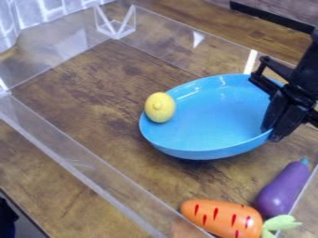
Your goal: Remove the carrot from the blue tray and put it on the table
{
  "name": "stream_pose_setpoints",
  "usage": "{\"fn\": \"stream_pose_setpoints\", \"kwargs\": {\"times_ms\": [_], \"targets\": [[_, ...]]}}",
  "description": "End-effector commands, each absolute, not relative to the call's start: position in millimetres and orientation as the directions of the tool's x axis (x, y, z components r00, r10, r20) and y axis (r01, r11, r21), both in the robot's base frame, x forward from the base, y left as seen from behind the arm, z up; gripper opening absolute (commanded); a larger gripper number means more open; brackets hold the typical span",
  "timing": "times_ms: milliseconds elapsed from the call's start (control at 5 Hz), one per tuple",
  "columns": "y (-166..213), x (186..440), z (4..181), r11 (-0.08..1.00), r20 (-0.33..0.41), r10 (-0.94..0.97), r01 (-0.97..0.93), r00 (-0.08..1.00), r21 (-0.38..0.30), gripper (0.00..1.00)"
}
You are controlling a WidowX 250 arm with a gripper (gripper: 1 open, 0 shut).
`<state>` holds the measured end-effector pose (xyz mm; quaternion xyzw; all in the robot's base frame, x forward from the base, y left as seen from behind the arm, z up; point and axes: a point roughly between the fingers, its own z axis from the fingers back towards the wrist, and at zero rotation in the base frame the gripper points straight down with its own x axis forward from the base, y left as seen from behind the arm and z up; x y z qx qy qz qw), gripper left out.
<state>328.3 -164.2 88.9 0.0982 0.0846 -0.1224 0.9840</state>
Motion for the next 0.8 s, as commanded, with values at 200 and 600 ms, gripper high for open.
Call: {"fn": "stream_pose_setpoints", "kwargs": {"times_ms": [200,600], "targets": [[-176.3,322.2,137.4,0.963,-0.061,-0.226,0.233,0.972,0.138,0.00],[-173.4,324.7,141.2,0.955,-0.047,-0.263,0.267,0.964,0.131,0.00]]}}
